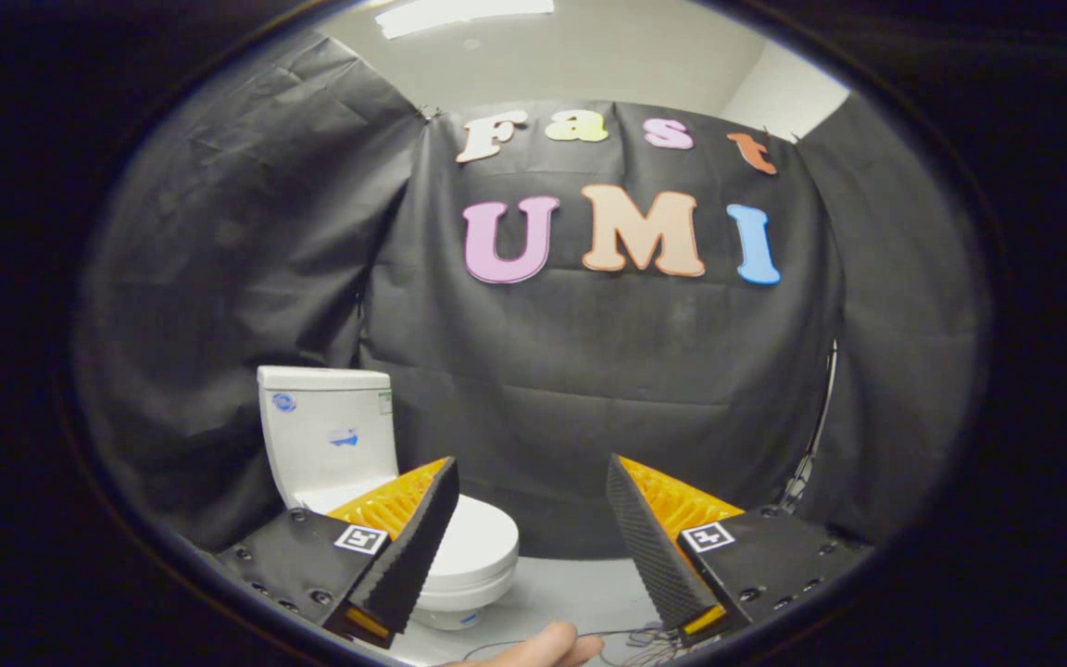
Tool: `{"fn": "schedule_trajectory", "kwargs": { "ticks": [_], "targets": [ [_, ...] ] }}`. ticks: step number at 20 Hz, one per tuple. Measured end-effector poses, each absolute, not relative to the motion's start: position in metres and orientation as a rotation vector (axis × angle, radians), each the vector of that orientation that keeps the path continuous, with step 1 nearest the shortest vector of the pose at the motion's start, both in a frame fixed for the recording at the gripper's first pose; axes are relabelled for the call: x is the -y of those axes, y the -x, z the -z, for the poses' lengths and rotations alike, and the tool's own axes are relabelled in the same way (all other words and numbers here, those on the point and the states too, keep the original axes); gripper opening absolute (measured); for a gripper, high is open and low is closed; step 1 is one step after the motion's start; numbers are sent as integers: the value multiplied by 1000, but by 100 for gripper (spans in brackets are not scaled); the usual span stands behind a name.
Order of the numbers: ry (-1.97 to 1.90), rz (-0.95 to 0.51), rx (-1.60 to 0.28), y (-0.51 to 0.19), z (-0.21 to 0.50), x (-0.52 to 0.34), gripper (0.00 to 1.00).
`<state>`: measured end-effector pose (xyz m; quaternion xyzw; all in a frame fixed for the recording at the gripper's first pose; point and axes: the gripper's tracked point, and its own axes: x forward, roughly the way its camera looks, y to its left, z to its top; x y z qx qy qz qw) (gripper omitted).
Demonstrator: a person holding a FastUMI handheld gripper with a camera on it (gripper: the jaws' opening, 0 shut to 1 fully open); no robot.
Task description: Open the toilet lid.
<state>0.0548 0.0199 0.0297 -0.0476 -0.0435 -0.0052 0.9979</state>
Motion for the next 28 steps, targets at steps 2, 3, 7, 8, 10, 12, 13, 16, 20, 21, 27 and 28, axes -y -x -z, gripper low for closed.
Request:
{"fn": "schedule_trajectory", "kwargs": {
  "ticks": [2, 3, 7, 8, 10, 12, 13, 16, 20, 21, 27, 28],
  "targets": [
    [23, -11, 114, -64, -37, -41, 99],
    [23, -9, 120, -68, -37, -52, 99],
    [-19, 19, 116, -72, -17, -82, 99],
    [-45, 27, 107, -74, -8, -90, 99],
    [-66, 49, 77, -76, 10, -104, 99],
    [-89, 65, 44, -78, 31, -116, 99],
    [-109, 67, 32, -79, 40, -124, 99],
    [-193, 92, 17, -77, 71, -143, 98],
    [-377, 161, 45, -72, 111, -165, 98],
    [-407, 180, 26, -72, 126, -170, 98],
    [-668, 199, -119, -73, 233, -207, 98],
    [-739, 199, -128, -75, 247, -208, 97]
  ]
}}
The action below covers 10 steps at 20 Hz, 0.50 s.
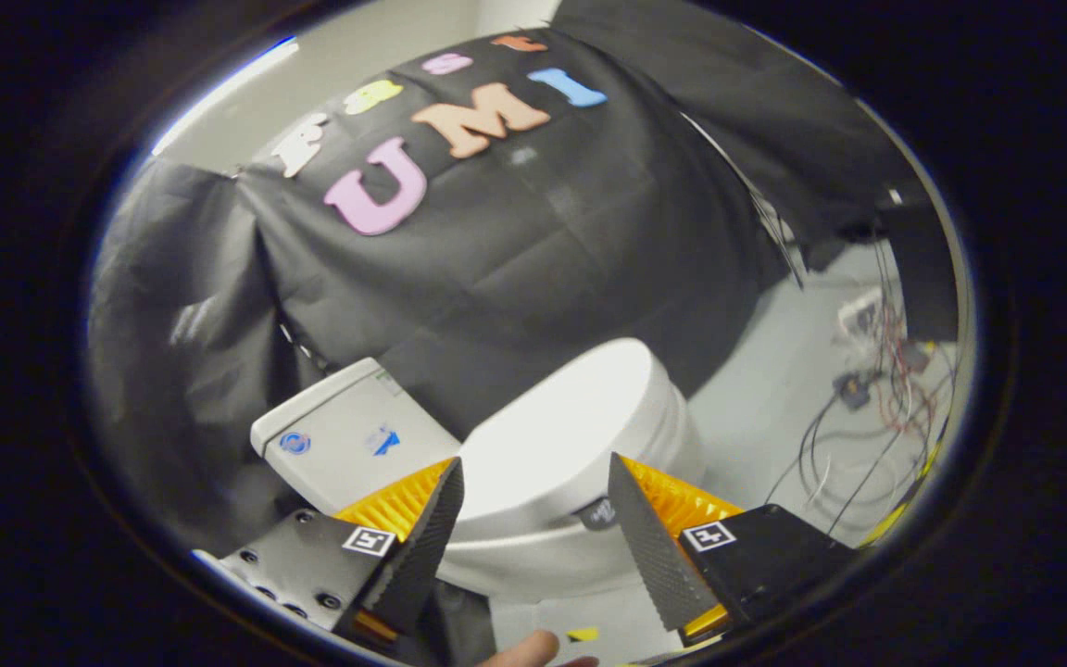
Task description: Open the toilet lid.
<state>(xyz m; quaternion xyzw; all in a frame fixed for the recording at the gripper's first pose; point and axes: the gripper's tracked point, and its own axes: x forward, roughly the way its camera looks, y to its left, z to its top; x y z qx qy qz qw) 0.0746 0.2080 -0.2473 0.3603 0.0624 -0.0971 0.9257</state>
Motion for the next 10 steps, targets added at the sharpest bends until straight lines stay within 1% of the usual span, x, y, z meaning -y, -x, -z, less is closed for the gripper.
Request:
{"fn": "schedule_trajectory", "kwargs": {
  "ticks": [2, 4, 6, 8, 10],
  "targets": [
    [-868, 210, -60, -80, 257, -206, 96],
    [-968, 258, -105, -88, 289, -200, 84],
    [-1052, 251, -180, -92, 312, -210, 72],
    [-1117, 249, -160, -98, 313, -205, 72],
    [-1242, 286, -158, -108, 325, -197, 72]
  ]
}}
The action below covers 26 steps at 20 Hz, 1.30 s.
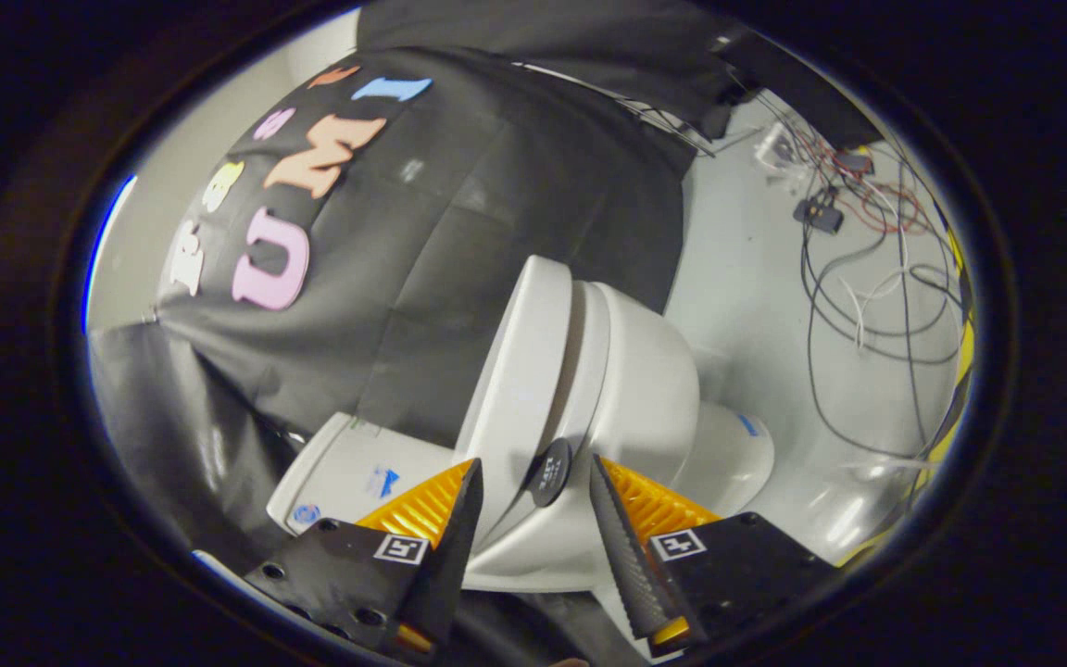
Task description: Open the toilet lid.
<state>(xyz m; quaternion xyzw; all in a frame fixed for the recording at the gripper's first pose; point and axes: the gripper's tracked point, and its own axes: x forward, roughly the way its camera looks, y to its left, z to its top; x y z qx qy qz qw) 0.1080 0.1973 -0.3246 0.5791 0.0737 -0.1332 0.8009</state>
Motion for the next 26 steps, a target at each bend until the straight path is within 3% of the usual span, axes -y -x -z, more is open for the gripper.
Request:
{"fn": "schedule_trajectory", "kwargs": {
  "ticks": [3, 5, 13, 26],
  "targets": [
    [-1456, 309, -106, -116, 331, -192, 13],
    [-1448, 329, -106, -118, 332, -196, 1],
    [-1275, 488, -303, -116, 325, -200, 1],
    [-1070, 504, -256, -128, 206, -227, 1]
  ]
}}
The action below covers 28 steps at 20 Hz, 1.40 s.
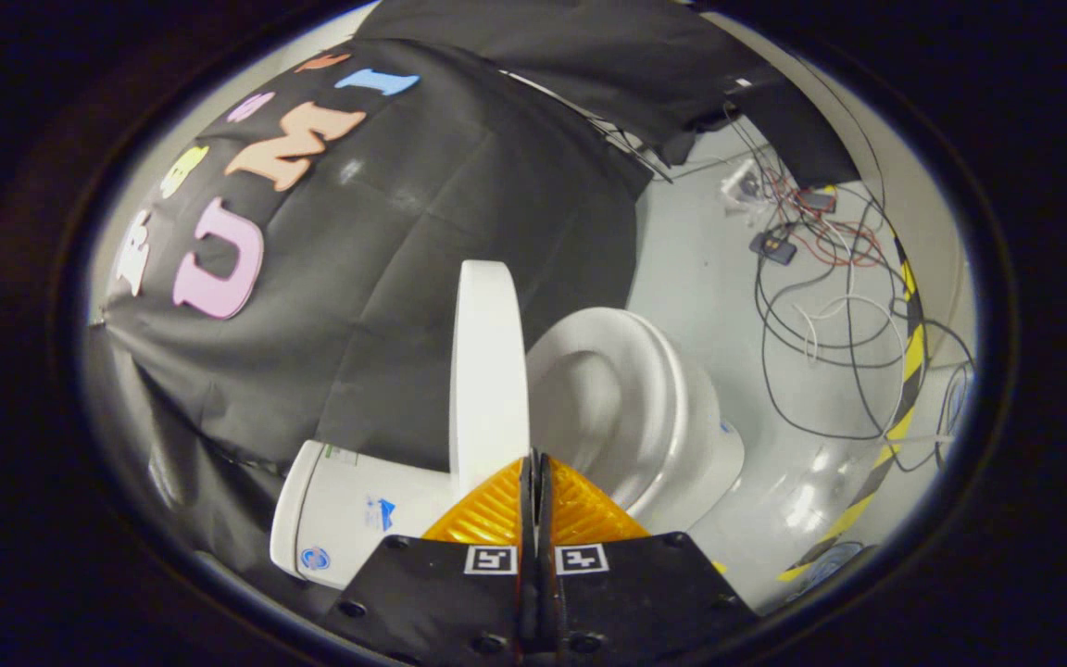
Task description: Open the toilet lid.
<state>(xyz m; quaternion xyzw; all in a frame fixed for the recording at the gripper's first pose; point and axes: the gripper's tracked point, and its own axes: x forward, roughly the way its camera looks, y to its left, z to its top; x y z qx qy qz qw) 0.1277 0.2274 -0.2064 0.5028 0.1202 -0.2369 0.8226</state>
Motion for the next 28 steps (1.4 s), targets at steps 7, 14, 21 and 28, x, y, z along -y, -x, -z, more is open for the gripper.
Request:
{"fn": "schedule_trajectory", "kwargs": {
  "ticks": [7, 14, 21, 28],
  "targets": [
    [-916, 504, -269, -139, 156, -253, 1],
    [-772, 560, -296, -138, 131, -272, 1],
    [-650, 538, -303, -148, 103, -293, 1],
    [-540, 504, -310, -164, 79, -314, 1]
  ]
}}
